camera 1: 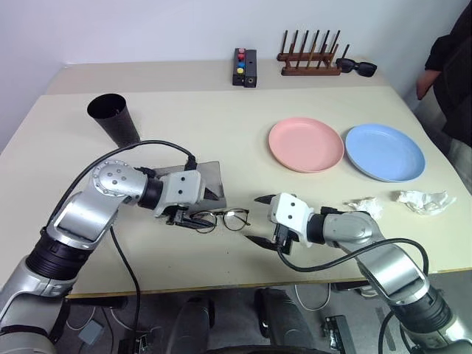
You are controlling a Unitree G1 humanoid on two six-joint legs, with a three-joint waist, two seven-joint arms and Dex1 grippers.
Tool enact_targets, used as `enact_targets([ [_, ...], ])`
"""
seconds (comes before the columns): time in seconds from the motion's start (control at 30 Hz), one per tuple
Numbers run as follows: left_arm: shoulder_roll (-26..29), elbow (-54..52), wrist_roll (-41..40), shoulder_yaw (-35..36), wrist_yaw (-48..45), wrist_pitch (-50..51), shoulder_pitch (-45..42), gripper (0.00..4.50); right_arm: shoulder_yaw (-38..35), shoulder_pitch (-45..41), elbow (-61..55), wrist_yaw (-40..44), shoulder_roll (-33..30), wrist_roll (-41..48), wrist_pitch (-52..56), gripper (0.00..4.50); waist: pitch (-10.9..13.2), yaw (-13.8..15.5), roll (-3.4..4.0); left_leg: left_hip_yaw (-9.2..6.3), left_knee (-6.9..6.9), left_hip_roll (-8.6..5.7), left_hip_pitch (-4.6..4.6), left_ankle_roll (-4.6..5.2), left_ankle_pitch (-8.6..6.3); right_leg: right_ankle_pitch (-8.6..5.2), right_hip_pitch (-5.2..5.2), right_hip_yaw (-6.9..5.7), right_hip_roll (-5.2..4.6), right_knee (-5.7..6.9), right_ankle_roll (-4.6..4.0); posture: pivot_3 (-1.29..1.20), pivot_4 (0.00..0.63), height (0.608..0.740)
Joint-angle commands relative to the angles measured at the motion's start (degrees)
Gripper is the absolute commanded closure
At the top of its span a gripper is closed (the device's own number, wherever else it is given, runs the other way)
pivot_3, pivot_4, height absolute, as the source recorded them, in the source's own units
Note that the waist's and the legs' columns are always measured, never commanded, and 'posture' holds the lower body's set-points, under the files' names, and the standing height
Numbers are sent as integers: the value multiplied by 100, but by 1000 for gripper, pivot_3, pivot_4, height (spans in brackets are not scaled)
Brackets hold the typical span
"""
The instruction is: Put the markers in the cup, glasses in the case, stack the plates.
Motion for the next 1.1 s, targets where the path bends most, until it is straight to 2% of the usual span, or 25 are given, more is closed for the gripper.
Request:
enact_targets([
  [0.03,-95,145,325,-160,97,-389,-87,1579,-147,38,-284,-156,42,-48,6,0,0,-2,0,0,0,0,0,0,0,0,0,0,0,0,0,0,150,735],
  [0.27,-325,291,807,-497,273,-531,-77,1579,-137,119,-330,-327,71,-61,-7,0,0,9,0,0,0,-1,-1,0,0,0,0,0,-1,-1,0,0,150,735],
  [0.67,-652,322,1305,-830,479,-14,-145,1579,-130,67,-152,-288,50,-105,-114,0,0,10,0,-1,1,-2,0,0,0,0,0,0,-1,1,0,0,150,735],
  [0.77,-657,295,1313,-813,472,34,-145,2423,-131,66,-152,-271,50,-115,-119,0,0,7,0,-1,1,-2,0,0,0,0,0,0,-1,1,0,0,150,735],
  [0.9,-617,234,1320,-788,425,56,-180,4324,-122,43,-140,-253,59,-124,-120,0,-1,16,1,-1,1,-2,1,0,0,0,3,0,-3,0,0,0,150,735],
  [1.1,-593,133,1261,-741,359,204,-278,4324,-92,-14,-108,-257,94,-135,-117,0,-1,19,1,-1,4,-2,5,1,1,0,9,0,-2,1,0,0,150,735],
])
